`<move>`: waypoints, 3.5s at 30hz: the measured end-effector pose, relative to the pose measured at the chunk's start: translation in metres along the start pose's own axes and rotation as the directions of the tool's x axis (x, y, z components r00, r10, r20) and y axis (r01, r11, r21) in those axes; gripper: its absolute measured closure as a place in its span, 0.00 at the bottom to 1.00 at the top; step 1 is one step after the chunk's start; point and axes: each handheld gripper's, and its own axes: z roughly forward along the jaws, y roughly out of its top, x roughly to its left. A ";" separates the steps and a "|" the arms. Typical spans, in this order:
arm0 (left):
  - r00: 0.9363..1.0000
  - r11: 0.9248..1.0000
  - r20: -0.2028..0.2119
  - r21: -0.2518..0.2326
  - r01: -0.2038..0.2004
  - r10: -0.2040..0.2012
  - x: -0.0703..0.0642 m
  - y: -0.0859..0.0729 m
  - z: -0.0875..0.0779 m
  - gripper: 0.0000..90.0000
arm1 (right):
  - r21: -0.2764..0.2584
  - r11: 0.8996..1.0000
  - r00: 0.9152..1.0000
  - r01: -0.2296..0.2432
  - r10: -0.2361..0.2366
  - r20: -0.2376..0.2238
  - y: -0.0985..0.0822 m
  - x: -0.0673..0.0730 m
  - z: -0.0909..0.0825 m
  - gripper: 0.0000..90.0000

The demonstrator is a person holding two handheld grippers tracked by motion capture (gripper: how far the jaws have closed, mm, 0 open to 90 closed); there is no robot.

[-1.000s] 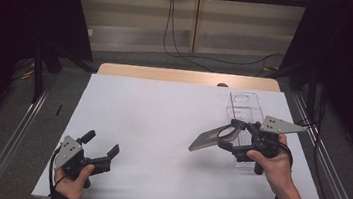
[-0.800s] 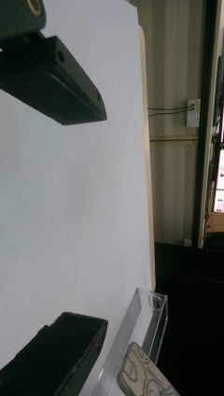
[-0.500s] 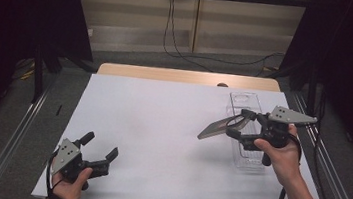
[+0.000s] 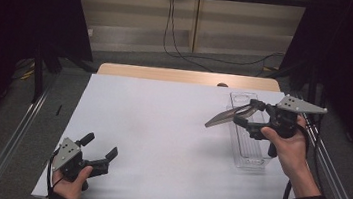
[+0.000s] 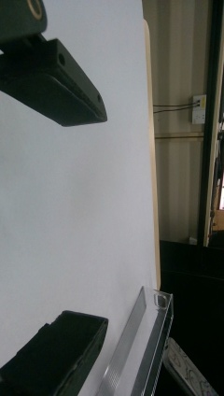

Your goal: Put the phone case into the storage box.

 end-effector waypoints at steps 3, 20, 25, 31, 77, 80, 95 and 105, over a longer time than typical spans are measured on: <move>1.000 1.000 -0.002 0.001 0.002 -0.002 0.000 0.000 0.000 0.04 | -0.004 1.000 1.000 -0.005 0.005 0.020 0.004 -0.003 -0.001 0.13; 1.000 1.000 0.010 0.008 -0.004 0.004 0.001 -0.001 0.001 0.04 | 0.005 0.999 0.986 -0.036 0.035 0.161 0.019 -0.023 -0.008 0.13; 1.000 1.000 -0.004 0.005 -0.007 0.007 0.002 -0.001 0.001 0.04 | 0.013 0.999 0.979 -0.038 0.034 0.202 0.024 -0.028 -0.008 0.13; 1.000 1.000 0.006 0.000 -0.013 0.013 0.002 -0.001 0.001 0.03 | 0.012 0.998 0.966 -0.058 0.053 0.254 0.027 -0.037 -0.007 0.13; 1.000 1.000 0.005 0.012 -0.020 0.020 0.002 -0.001 0.002 0.03 | 0.123 0.986 0.826 -0.112 0.023 0.564 0.021 -0.067 0.045 0.13; 1.000 1.000 0.001 0.019 -0.025 0.025 0.002 -0.002 0.002 0.03 | 0.133 0.984 0.820 -0.115 0.019 0.572 0.019 -0.066 0.049 0.13; 1.000 0.999 -0.002 0.019 -0.030 0.030 0.003 -0.001 0.002 0.03 | 0.139 0.977 0.788 -0.162 0.043 0.615 0.014 -0.067 0.063 0.13; 1.000 1.000 -0.004 0.019 -0.025 0.025 0.002 -0.002 0.002 0.03 | 0.147 0.967 0.761 -0.208 0.066 0.646 0.010 -0.073 0.068 0.13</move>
